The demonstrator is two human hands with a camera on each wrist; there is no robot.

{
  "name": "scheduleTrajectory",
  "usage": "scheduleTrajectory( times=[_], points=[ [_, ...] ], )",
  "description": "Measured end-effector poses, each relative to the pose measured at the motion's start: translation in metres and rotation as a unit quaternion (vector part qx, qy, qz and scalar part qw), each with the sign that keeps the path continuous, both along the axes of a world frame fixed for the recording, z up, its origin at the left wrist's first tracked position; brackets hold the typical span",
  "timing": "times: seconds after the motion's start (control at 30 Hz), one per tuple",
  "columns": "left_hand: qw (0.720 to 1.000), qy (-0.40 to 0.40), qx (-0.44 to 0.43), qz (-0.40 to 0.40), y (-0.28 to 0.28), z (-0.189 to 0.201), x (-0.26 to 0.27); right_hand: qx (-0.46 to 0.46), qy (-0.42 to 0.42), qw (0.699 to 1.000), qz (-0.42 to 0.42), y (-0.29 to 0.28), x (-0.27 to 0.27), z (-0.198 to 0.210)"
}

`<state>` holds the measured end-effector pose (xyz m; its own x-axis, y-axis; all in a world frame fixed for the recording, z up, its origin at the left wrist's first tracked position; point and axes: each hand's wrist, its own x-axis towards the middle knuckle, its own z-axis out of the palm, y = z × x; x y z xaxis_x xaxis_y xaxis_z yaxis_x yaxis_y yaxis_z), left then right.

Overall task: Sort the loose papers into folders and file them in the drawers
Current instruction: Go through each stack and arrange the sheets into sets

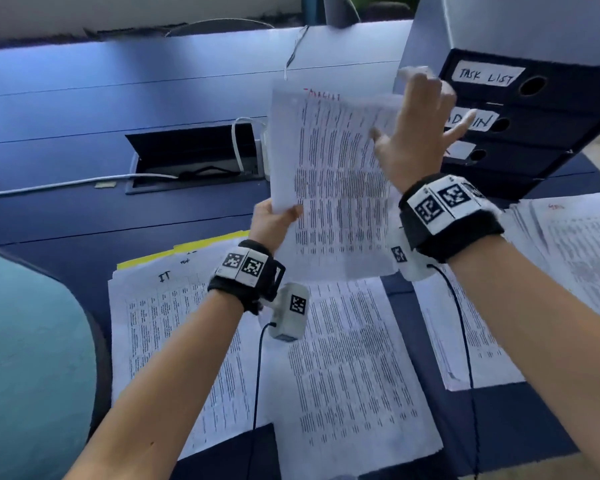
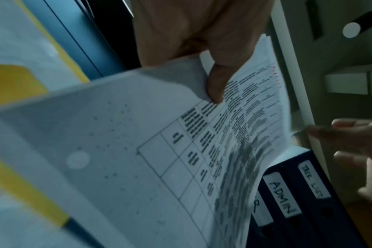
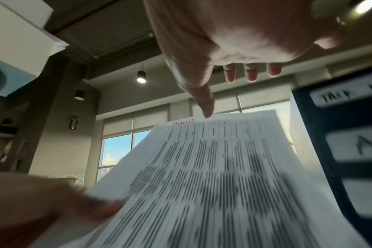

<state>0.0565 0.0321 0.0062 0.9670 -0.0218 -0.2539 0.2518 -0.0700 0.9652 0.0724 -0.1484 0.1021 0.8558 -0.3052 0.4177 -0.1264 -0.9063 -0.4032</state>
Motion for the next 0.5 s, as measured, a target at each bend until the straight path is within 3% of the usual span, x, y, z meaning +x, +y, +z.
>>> scheduleTrajectory(
  times=[0.17,0.37,0.43,0.5],
  points=[
    [0.999,0.028,0.0,0.015,-0.019,-0.004,0.056,0.11,0.135,0.985,0.019,-0.008,0.01,-0.052],
    [0.992,0.121,0.04,0.01,-0.043,-0.04,0.088,0.054,0.336,0.936,0.093,-0.007,0.005,-0.11],
    [0.991,0.123,0.053,-0.004,-0.046,-0.088,0.107,0.052,0.4,0.909,0.099,-0.005,0.004,-0.123],
    [0.99,0.12,0.068,-0.017,-0.049,-0.09,0.106,0.035,0.448,0.888,0.099,-0.005,0.002,-0.133]
  ],
)
